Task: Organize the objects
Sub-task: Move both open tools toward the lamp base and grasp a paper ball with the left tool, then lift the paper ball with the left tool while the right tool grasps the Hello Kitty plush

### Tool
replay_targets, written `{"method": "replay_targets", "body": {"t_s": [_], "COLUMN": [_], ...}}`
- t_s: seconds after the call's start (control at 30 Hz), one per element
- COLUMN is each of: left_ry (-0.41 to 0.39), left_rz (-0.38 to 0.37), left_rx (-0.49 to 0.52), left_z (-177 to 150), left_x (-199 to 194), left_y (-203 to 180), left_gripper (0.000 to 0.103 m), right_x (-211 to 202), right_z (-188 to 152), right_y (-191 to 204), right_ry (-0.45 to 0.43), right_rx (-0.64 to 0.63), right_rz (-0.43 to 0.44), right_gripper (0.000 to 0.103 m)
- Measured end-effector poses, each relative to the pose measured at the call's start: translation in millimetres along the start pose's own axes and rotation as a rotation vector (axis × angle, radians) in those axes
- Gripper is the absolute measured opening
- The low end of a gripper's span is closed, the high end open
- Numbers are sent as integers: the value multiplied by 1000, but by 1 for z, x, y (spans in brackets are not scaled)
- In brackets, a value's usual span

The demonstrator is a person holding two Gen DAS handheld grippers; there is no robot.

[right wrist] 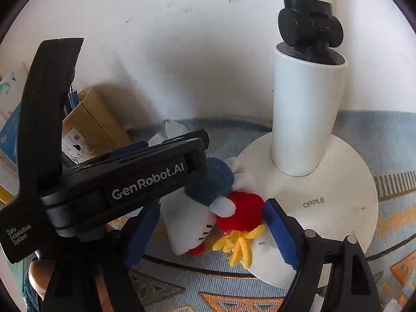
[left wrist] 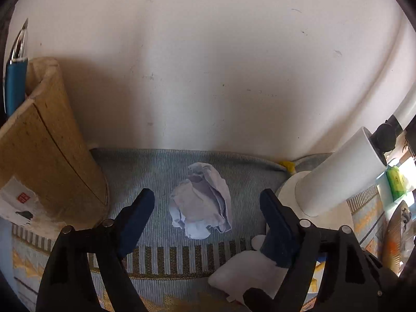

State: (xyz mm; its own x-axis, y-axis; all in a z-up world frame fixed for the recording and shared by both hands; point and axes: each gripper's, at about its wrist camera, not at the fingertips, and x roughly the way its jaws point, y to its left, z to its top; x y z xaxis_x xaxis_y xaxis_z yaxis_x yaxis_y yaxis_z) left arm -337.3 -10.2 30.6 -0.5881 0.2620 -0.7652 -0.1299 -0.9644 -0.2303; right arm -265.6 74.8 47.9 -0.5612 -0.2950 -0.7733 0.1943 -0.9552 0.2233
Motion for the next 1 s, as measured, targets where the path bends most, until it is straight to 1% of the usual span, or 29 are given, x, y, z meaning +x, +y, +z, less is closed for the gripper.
{"method": "replay_targets", "body": {"t_s": [0.03,0.07,0.1,0.13,0.17,0.2,0.23,0.3,0.33,0.4,0.5,0.57,0.6,0.63,0.67,0.7,0.73,0.77,0.83,0.9,0.93,0.97,1.0], "left_ry": [-4,-6,-2,6,15,22,17,2,-5,-23,-51,-69,-81,-93,-99,-95,-84,-74,-83,-100,-107,-108,-106], "left_rz": [-4,10,22,11,-8,-23,-21,2,0,-8,-5,-4,5,18,24,21,15,8,12,32,41,46,45], "left_rx": [9,26,30,22,9,-4,-13,-12,-12,1,48,58,58,55,48,38,27,22,26,27,21,12,5], "left_z": [-2,-2,-3,-3,-4,-5,-6,-9,-11,-20,-43,-61,-71,-81,-84,-95,-99,-112,-137,-154,-164,-169,-175], "left_x": [1,3,6,9,12,13,10,-1,-10,-33,-77,-110,-126,-142,-153,-164,-171,-179,-195,-203,-205,-204,-201], "left_y": [-1,-3,-4,-3,-2,0,1,0,-1,-6,-16,-14,-11,-7,0,6,9,14,25,33,34,35,38], "left_gripper": [81,79,70,53,43,39,38,38,38,38,38,37,37,37,37,37,37,37,38,39,39,39,39], "right_x": [0,1,1,0,-1,-2,-4,-14,-22,-37,-58,-73,-79,-83,-88,-92,-92,-94,-97,-102,-98,-96,-92], "right_z": [-2,-4,-5,-6,-7,-8,-9,-12,-13,-17,-32,-45,-49,-52,-54,-58,-60,-64,-66,-71,-71,-73,-76], "right_y": [4,8,11,13,13,13,13,13,14,13,13,11,5,3,-2,-6,-13,-14,-12,-5,1,5,8], "right_ry": [-6,-12,-21,-31,-37,-36,-32,-20,-21,-8,17,14,17,26,32,33,33,31,25,28,33,41,53], "right_rx": [-22,-45,-64,-70,-71,-71,-71,-66,-71,-56,-25,-15,-7,2,16,31,45,60,85,74,62,43,15], "right_rz": [-23,-50,-65,-64,-57,-51,-48,-24,-15,22,66,83,100,122,137,146,159,164,165,182,177,170,164], "right_gripper": [76,71,70,65,60,59,55,30,1,1,1,2,4,12,24,32,46,57,62,62,64,71,76]}}
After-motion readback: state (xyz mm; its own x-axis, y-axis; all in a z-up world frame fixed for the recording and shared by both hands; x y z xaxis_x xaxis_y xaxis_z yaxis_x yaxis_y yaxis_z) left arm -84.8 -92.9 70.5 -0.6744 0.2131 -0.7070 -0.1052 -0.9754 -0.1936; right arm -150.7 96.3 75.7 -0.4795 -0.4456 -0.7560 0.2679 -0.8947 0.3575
